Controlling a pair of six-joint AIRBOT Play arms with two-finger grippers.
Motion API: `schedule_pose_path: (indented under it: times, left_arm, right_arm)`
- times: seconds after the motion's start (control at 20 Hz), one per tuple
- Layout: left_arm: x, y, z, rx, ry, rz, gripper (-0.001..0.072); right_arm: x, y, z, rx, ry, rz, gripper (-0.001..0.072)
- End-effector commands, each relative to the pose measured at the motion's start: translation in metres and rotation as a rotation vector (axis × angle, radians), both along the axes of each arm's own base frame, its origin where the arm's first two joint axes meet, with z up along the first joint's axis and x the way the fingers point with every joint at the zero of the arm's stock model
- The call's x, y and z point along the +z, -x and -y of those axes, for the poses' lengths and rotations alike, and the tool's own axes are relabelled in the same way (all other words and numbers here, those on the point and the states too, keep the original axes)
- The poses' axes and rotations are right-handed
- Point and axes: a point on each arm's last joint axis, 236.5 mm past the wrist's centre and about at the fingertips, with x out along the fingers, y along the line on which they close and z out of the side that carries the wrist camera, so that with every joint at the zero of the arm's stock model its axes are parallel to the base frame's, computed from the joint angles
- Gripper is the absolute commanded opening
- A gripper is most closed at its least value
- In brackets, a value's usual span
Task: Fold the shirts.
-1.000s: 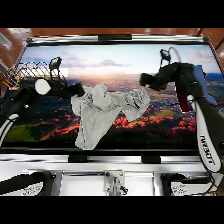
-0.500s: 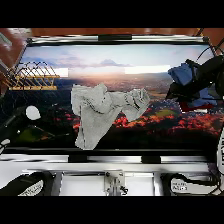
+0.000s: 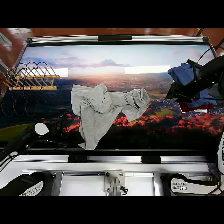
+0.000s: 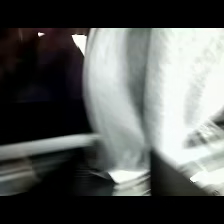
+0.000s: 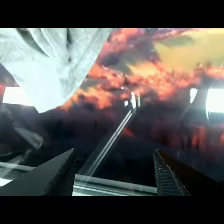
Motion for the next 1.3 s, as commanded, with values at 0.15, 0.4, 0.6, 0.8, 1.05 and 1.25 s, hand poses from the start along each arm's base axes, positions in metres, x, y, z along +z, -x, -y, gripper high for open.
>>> schedule_pose_path:
  times: [0.15, 0.4, 0.6, 0.8, 1.05, 1.25]
  left_arm:
    - [0.015, -0.019, 0.013, -0.002, 0.041, 0.081, 0.0032]
    - [0.065, -0.043, 0.02, -0.016, 0.084, 0.24, 0.0033]
    - [0.087, -0.042, 0.02, -0.034, 0.097, 0.311, 0.0033]
    - [0.102, -0.044, 0.017, -0.042, 0.095, 0.373, 0.0033]
    - [0.126, -0.057, 0.019, -0.108, 0.085, 0.478, 0.0032]
    - [0.216, -0.103, 0.001, -0.255, -0.073, 0.783, 0.0032]
  right_arm:
    - [-0.052, 0.006, -0.025, -0.04, -0.035, -0.085, 0.0586]
    - [-0.122, 0.014, -0.083, 0.078, -0.03, -0.141, 0.0586]
    - [-0.148, 0.008, -0.121, 0.114, -0.082, -0.142, 0.0586]
    - [-0.165, 0.011, -0.147, 0.136, -0.105, -0.156, 0.0584]
    - [-0.156, 0.01, -0.15, 0.108, -0.103, -0.159, 0.0079]
    - [-0.034, -0.019, -0.147, 0.285, -0.068, 0.172, 0.0078]
